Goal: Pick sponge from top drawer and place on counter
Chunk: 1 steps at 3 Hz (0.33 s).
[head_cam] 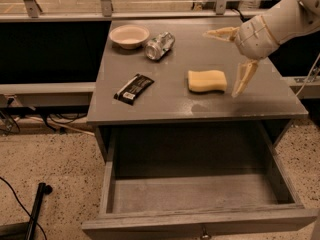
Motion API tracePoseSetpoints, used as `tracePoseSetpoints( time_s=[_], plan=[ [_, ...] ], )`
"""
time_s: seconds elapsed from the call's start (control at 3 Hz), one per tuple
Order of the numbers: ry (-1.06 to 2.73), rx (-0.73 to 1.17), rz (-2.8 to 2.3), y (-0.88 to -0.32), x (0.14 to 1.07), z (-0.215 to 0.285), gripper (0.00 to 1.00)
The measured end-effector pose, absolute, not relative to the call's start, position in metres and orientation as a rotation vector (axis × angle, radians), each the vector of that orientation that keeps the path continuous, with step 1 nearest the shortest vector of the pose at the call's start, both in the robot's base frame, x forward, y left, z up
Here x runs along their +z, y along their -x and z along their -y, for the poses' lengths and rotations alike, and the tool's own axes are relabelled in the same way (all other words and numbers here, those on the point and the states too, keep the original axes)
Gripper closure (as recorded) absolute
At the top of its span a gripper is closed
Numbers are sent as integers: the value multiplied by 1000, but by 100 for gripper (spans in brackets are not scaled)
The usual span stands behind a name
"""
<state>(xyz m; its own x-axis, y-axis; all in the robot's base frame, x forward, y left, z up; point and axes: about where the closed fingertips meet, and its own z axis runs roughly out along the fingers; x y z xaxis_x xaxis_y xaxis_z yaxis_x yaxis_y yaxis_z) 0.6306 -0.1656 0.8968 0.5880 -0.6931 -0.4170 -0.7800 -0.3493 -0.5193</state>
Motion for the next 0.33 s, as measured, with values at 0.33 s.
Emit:
tracePoseSetpoints(
  time_s=[0.33],
  plan=[
    [2104,183,-1134,-628,909,161,0]
  ],
)
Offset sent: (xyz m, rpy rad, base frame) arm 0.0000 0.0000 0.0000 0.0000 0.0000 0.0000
